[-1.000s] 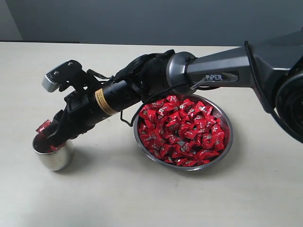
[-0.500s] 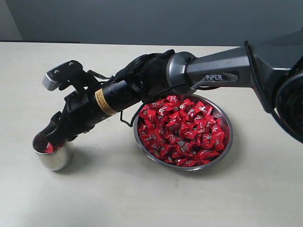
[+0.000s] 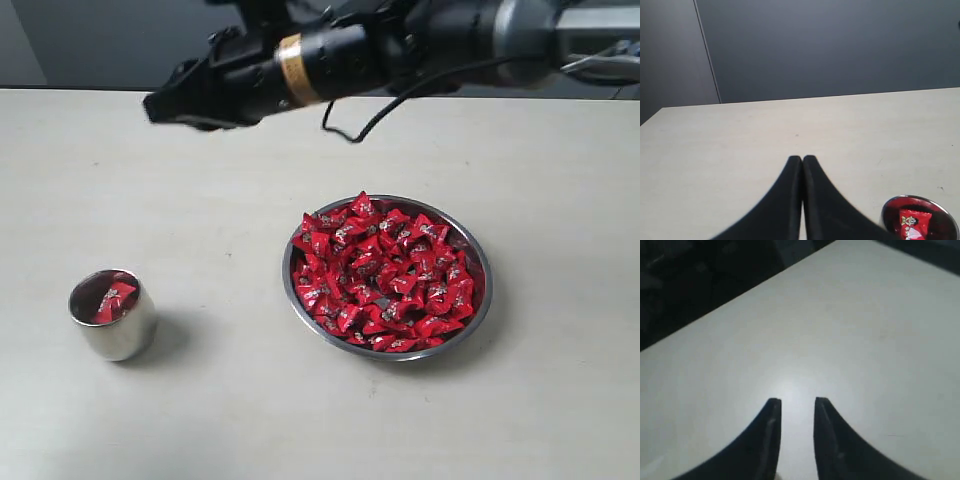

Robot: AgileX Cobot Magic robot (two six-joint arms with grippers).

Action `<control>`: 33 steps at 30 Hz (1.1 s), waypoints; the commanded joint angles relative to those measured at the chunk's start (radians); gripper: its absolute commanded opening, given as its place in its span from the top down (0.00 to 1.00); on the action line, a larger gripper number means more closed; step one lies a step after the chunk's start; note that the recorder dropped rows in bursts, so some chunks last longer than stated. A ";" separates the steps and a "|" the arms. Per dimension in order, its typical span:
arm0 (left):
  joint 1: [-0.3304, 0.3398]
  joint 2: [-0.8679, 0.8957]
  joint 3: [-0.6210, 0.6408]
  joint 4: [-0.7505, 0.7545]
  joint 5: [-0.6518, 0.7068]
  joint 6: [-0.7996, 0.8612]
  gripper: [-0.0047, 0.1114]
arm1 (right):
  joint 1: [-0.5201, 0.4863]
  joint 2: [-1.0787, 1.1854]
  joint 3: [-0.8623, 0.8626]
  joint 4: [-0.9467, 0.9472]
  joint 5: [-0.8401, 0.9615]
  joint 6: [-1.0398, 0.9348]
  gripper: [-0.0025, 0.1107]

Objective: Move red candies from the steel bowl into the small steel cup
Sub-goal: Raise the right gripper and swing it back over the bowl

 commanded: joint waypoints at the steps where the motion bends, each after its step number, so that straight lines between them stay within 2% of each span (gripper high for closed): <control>1: 0.001 -0.004 0.004 0.001 -0.006 -0.001 0.96 | -0.103 -0.096 0.055 0.002 0.031 0.048 0.77; 12: 0.001 -0.004 0.004 0.001 -0.006 -0.001 0.96 | -0.286 -0.422 0.456 0.002 0.395 0.053 0.77; 19: 0.001 -0.004 0.004 0.001 -0.006 -0.001 0.96 | -0.295 -0.632 0.690 0.002 0.637 0.074 0.77; 22: 0.001 -0.004 0.004 0.001 -0.006 -0.001 0.96 | -0.295 -0.679 0.761 0.042 0.644 0.076 0.77; 25: 0.001 -0.004 0.004 0.001 -0.006 -0.001 0.96 | -0.295 -0.679 0.820 0.058 0.576 0.076 0.77; 33: 0.001 -0.004 0.004 0.001 -0.006 -0.001 0.96 | -0.295 -0.551 0.869 0.064 0.541 0.070 0.77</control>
